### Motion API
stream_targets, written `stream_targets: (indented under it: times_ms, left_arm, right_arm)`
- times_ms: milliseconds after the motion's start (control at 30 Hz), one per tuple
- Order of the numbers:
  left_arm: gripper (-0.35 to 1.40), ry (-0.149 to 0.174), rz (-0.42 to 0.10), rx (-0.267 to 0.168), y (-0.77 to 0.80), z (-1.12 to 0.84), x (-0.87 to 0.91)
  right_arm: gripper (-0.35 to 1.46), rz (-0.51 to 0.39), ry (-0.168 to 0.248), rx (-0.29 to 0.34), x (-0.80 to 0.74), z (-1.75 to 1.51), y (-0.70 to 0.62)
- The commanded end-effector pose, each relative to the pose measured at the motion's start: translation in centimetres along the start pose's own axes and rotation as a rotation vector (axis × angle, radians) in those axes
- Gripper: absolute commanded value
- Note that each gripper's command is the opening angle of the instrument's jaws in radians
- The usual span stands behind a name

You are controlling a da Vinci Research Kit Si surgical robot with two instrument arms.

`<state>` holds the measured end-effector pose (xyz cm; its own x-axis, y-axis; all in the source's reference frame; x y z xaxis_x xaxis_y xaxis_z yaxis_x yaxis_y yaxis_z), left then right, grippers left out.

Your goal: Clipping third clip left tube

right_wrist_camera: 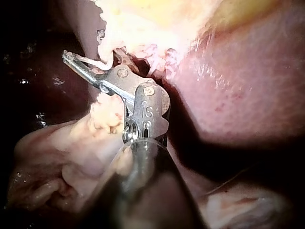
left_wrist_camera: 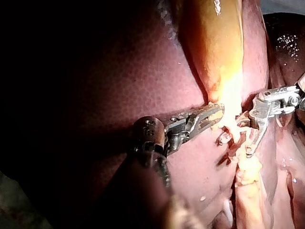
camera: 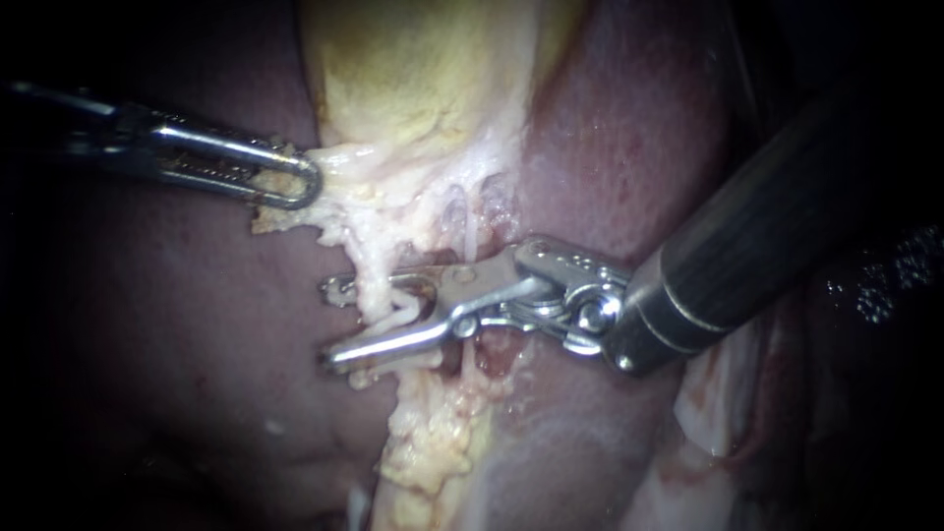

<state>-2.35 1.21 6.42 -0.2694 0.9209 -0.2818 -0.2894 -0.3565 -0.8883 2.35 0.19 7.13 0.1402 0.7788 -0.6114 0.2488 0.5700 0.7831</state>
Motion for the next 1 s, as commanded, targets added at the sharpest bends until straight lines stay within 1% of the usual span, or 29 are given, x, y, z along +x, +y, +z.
stream_targets:
  times_ms: [33, 133, 267, 500, 600, 767, 1000]
  left_arm:
    - [-0.35, 0.001, -0.002, 0.001, 0.0, -0.01, 0.0]
    - [-0.35, 0.002, -0.002, 0.002, -0.01, -0.04, 0.01]
    - [-0.35, 0.003, -0.002, 0.004, -0.02, -0.06, 0.01]
    - [-0.35, 0.007, -0.004, 0.008, -0.04, -0.13, 0.03]
    - [-0.35, 0.007, -0.004, 0.008, -0.04, -0.14, 0.03]
    - [-0.35, 0.007, -0.004, 0.008, -0.04, -0.14, 0.03]
    - [-0.35, 0.007, -0.004, 0.008, -0.04, -0.14, 0.03]
  right_arm:
    - [0.49, 0.001, -0.001, 0.001, 0.02, -0.01, -0.02]
    - [0.49, 0.003, 0.0, 0.003, 0.07, 0.0, -0.08]
    - [0.49, 0.009, 0.002, 0.009, 0.18, 0.0, -0.2]
    - [0.48, 0.023, 0.006, 0.022, 0.42, -0.02, -0.47]
    - [0.48, 0.027, 0.013, 0.028, 0.51, -0.02, -0.56]
    - [0.45, 0.032, 0.018, 0.033, 0.6, -0.03, -0.64]
    - [0.33, 0.031, 0.017, 0.034, 0.59, -0.02, -0.66]
